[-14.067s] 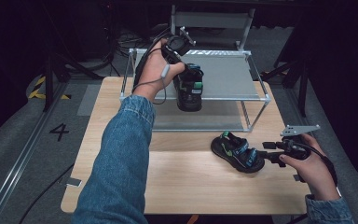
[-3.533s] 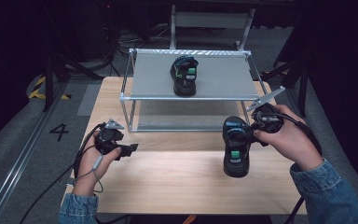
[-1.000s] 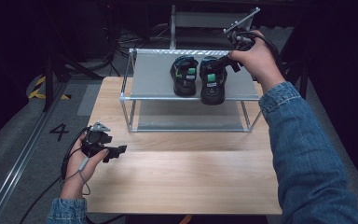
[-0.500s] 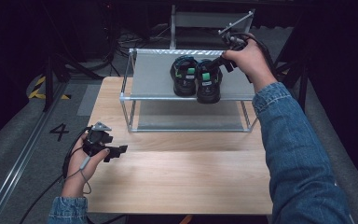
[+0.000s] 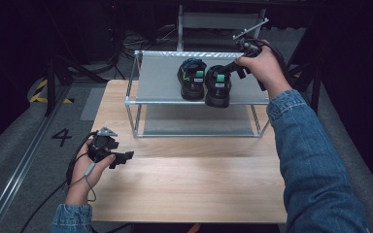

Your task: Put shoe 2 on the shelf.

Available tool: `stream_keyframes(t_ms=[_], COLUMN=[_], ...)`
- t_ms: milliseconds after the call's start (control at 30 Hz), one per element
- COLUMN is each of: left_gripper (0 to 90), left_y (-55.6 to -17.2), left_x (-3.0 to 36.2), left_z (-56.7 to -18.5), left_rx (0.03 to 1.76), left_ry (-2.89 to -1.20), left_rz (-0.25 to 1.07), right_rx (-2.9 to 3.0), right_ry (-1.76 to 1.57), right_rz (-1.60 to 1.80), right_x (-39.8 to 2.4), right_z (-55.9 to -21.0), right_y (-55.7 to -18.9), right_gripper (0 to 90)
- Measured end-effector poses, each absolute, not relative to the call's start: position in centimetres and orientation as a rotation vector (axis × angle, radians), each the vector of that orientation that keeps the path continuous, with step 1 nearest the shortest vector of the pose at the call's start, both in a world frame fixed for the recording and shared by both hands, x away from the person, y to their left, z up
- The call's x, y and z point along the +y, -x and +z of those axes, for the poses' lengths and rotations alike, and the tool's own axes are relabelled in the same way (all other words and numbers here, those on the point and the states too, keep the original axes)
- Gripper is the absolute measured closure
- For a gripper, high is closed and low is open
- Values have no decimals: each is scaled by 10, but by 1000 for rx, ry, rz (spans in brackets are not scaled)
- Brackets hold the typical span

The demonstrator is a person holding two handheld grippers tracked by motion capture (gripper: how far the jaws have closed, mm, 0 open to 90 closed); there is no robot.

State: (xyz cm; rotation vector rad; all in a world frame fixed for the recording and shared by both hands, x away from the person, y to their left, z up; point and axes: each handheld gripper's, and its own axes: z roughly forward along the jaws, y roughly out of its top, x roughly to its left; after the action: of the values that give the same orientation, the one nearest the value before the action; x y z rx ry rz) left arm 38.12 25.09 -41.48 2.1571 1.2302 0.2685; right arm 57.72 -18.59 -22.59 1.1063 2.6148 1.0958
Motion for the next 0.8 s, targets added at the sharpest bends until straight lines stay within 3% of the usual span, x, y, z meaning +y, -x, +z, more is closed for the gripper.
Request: stream_keyframes(t_ms=[200,533,800], left_gripper=[261,258,257], left_y=[-383,-388,-387], left_x=[247,235,232], left_z=[-415,-413,-412], left_rx=[1225,1192,1188], left_ry=[-2160,-2199,-2213], left_rz=[260,265,280], right_rx=[2547,2561,2680], right_ry=[-1035,-957,-868], right_rz=[1118,1139,1138], right_x=[-192,-195,-181], right_z=[-209,-189,-215], right_y=[-556,-508,-463], right_gripper=[557,629,714])
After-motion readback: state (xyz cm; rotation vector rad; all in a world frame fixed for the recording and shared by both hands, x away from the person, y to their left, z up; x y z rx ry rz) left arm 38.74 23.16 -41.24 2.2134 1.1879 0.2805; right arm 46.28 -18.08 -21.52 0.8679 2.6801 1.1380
